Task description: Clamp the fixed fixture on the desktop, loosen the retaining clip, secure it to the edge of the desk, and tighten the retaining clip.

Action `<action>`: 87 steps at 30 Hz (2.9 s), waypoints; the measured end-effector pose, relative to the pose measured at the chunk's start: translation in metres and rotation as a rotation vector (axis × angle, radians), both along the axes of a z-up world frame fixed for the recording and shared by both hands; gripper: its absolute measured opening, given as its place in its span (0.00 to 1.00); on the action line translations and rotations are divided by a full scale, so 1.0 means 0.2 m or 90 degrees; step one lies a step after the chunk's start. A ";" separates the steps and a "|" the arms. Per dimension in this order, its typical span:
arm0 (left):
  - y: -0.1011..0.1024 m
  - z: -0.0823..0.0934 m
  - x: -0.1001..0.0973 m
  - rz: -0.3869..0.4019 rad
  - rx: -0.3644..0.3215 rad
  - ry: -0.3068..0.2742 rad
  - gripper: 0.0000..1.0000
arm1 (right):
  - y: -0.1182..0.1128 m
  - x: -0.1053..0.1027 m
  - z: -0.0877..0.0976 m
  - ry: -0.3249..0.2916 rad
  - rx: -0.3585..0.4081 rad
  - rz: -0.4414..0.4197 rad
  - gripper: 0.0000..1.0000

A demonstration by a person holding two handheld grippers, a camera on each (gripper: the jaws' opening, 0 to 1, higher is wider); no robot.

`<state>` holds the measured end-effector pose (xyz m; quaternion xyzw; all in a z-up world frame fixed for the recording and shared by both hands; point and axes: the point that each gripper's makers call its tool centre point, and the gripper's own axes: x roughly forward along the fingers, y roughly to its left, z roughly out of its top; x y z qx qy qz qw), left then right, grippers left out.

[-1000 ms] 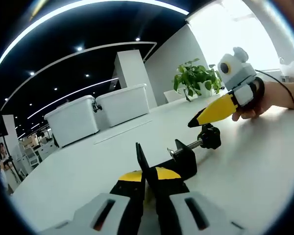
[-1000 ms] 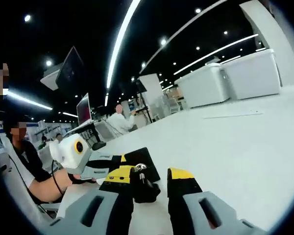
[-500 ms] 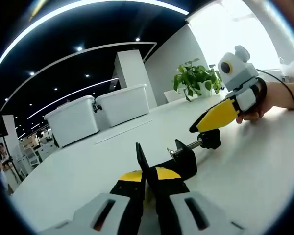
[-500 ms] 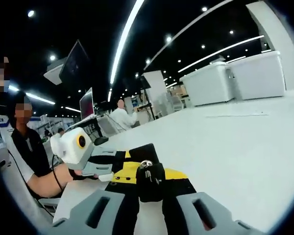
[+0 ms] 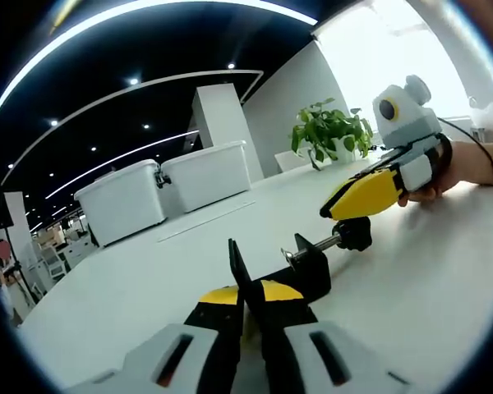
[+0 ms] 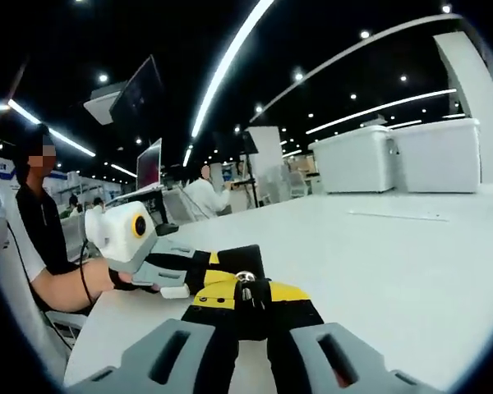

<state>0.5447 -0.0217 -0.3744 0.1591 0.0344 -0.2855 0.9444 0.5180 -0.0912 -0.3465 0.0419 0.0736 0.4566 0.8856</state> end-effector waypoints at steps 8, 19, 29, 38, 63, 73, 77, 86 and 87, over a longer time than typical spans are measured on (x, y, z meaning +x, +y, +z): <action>-0.01 0.00 -0.02 0.000 0.000 0.000 0.07 | 0.02 -0.01 -0.01 0.003 -0.006 0.010 0.17; -0.02 0.00 -0.02 -0.001 0.000 0.000 0.07 | 0.07 -0.06 -0.03 -0.038 -0.054 0.042 0.39; -0.02 0.01 -0.01 -0.003 -0.002 0.003 0.07 | 0.02 -0.01 -0.02 -0.047 -0.054 0.018 0.23; -0.02 0.00 0.00 -0.002 -0.002 0.002 0.07 | 0.05 -0.05 -0.02 -0.290 -0.202 0.013 0.21; -0.02 -0.01 0.01 -0.002 -0.002 0.003 0.07 | -0.03 0.00 -0.06 0.106 0.017 -0.004 0.23; -0.02 -0.01 0.01 -0.001 -0.004 0.003 0.07 | -0.02 -0.03 -0.05 0.090 0.023 0.001 0.21; -0.02 0.00 0.01 -0.001 -0.003 0.003 0.07 | -0.02 -0.02 0.01 -0.032 -0.006 -0.003 0.10; -0.02 0.00 0.01 0.000 -0.004 0.005 0.07 | -0.05 0.02 0.00 -0.021 -0.027 -0.032 0.21; -0.02 0.00 0.01 0.000 -0.004 0.005 0.07 | -0.05 0.03 -0.01 -0.010 -0.022 -0.032 0.22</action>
